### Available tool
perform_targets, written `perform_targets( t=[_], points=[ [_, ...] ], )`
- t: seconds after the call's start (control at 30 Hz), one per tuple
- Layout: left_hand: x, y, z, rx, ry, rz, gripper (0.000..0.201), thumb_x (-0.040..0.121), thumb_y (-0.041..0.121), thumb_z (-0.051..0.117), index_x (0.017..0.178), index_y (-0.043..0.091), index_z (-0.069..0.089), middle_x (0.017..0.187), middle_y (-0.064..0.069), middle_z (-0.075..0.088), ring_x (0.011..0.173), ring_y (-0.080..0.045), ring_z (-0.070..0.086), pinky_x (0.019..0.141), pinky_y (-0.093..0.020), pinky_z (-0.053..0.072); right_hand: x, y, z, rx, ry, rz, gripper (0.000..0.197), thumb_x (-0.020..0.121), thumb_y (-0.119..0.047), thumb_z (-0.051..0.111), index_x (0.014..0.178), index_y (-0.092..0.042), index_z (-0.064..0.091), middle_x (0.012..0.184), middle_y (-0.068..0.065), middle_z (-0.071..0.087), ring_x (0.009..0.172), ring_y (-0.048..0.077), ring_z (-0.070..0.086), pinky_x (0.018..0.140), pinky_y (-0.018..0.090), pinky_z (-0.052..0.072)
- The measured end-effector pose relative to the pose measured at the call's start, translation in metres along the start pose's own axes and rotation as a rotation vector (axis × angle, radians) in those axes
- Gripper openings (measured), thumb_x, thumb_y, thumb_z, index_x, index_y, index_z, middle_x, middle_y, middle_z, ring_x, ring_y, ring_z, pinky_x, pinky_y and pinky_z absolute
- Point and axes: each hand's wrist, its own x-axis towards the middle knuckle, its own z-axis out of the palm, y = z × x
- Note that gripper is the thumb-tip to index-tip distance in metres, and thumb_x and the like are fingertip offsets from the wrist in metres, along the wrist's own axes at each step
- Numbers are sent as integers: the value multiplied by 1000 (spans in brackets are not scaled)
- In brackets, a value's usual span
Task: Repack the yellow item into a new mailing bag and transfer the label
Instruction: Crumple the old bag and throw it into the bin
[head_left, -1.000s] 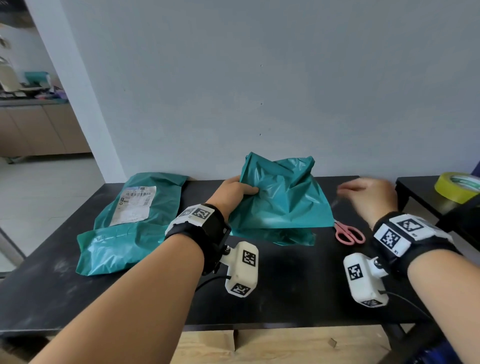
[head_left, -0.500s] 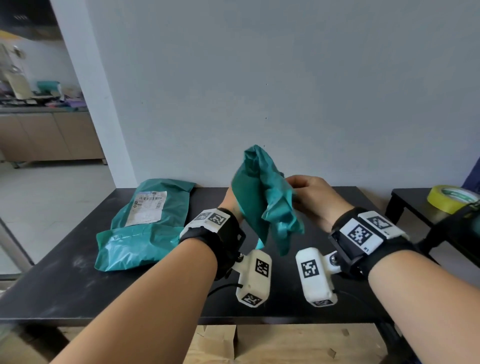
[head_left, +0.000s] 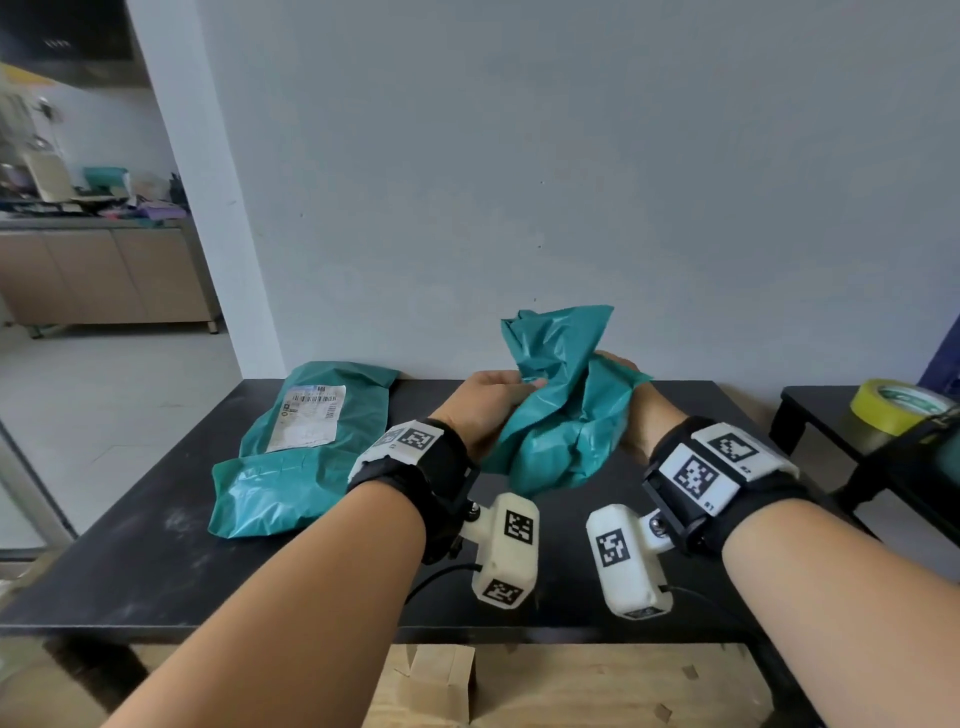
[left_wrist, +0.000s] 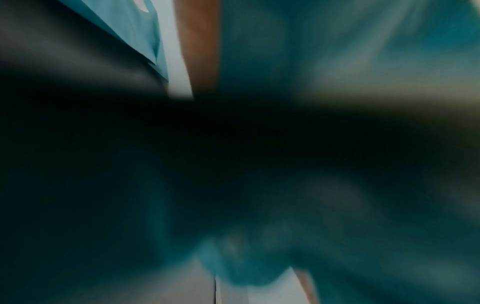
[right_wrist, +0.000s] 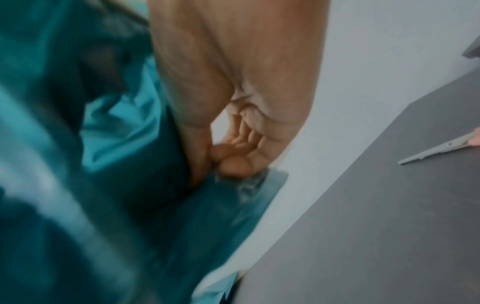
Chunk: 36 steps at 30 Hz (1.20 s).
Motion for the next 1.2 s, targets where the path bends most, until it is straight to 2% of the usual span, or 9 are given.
perform_targets(
  t=[0.07,0.27,0.43,0.57,0.67,0.8,0.93,1.07,1.2],
  points=[
    [0,5,-8,82,101,15,12,93,12,60,89,2,67,61,-2,69,49,-10,64,50,-18,52,3,-2,4,-1,-14,21,8,90,-8,59,85,-11,64,87,6,68,81,17,64,77,24,53],
    [-7,7,-20,346,291,173,19,87,0,61,106,6,61,87,-5,68,73,-12,64,55,-12,52,2,-1,-5,281,162,50,25,93,-20,60,117,-13,63,100,8,69,75,20,65,66,34,57],
    [-16,11,-2,361,186,221,29,88,-12,48,100,9,64,84,-6,68,72,-16,65,58,-17,56,-13,-5,-7,191,-189,217,47,88,-61,51,116,-26,65,110,6,72,94,25,69,71,35,57],
    [-26,14,18,256,133,174,30,88,-12,44,84,5,68,81,-15,70,70,-24,67,61,-28,58,-26,-8,-9,214,-132,209,27,91,-29,62,112,-12,66,109,16,71,89,28,69,72,36,58],
    [-34,17,31,-25,20,69,27,88,-3,41,98,-5,66,110,-27,66,95,-38,64,87,-46,55,-34,-7,-22,199,25,132,20,83,-2,67,98,-15,67,106,22,69,92,33,67,88,45,54],
    [-44,22,52,-2,-64,-88,17,94,16,45,94,10,61,99,-10,59,81,-24,58,73,-33,49,-54,1,-41,155,240,92,28,79,11,61,83,-16,66,89,20,68,80,33,67,76,41,58],
    [-50,12,78,379,-191,-293,21,94,36,52,95,15,57,104,-12,59,86,-29,63,81,-41,55,-85,11,-65,98,427,43,32,76,13,58,72,-17,65,78,7,65,82,27,63,80,39,55],
    [-54,0,117,297,-382,-170,19,98,7,47,115,10,56,101,-12,66,75,-20,69,67,-29,61,-119,20,-88,56,482,76,23,76,8,62,69,-15,65,75,6,65,77,23,61,79,35,54],
    [-53,-14,155,390,-449,-34,25,91,-10,47,85,14,52,82,-13,61,62,-19,65,55,-27,60,-154,27,-115,178,482,185,25,78,-19,65,55,-12,68,74,9,68,69,24,61,72,37,53]
  ],
)
